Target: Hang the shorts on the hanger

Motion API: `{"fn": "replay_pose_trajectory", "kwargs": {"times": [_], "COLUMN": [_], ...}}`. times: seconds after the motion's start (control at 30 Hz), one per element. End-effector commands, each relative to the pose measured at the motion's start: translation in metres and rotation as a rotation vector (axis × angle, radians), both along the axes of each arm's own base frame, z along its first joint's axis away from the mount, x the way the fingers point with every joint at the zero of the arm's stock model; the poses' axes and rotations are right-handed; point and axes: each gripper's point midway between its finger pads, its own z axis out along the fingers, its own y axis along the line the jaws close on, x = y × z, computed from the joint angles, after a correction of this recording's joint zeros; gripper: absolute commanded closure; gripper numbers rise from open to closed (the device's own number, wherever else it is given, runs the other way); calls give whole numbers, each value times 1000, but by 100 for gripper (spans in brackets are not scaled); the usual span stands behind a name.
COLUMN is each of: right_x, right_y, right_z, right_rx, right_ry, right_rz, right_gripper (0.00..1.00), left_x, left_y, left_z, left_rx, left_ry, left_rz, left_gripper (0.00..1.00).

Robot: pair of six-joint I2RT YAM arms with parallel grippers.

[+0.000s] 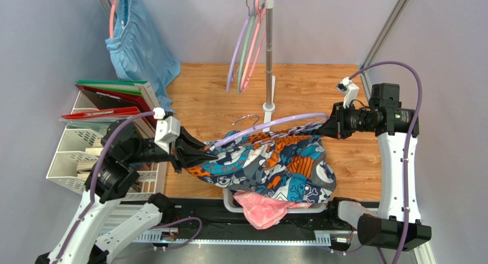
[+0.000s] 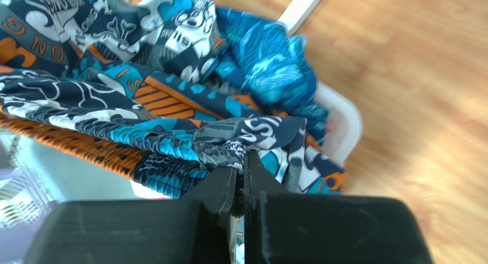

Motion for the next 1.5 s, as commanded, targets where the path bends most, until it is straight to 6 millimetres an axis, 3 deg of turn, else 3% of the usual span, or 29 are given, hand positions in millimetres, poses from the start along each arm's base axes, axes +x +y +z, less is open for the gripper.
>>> {"fn": "replay_pose_trajectory", "kwargs": {"times": [0.0, 0.07, 0.23, 0.4, 0.5, 0.53, 0.6, 0.63, 0.83, 1.17, 1.3, 1.47], "right_x": [12, 12, 6, -1, -3, -1, 3, 3, 13, 23, 23, 13], "right_y": [-18, -14, -5, -4, -14, -19, -26, -30, -44, -56, -58, -47], "right_z": [-36, -49, -57, -55, -53, -54, -48, -47, -37, -11, -3, 16], "right_rx": [-38, -5, 41, 23, -44, -62, -91, -91, -131, -210, -232, -228], "right_ry": [64, 120, 145, 131, 115, 117, 90, 102, 84, -6, -34, -82], "right_rz": [-84, -90, -76, -91, -98, -109, -108, -118, -131, -132, -122, -67], "right_gripper": [100, 100, 100, 100, 100, 100, 100, 100, 100, 100, 100, 100], "left_x": [-21, -21, -2, 8, 0, 0, -9, -9, -18, -6, -3, 20], "left_y": [-2, -3, -7, -11, -6, -4, 4, 6, 21, 17, 15, 8], "left_z": [69, 85, 106, 111, 100, 87, 85, 68, 39, 0, -1, -4], "left_rx": [-196, -239, -316, -334, -254, -200, -167, -99, 33, 191, 193, 220], "left_ry": [-106, -121, -128, -125, -188, -214, -256, -255, -305, -237, -228, -184], "left_rz": [-96, -102, -37, -21, -32, -26, -18, -17, -8, -56, -63, -9], "left_gripper": [100, 100, 100, 100, 100, 100, 100, 100, 100, 100, 100, 100]}}
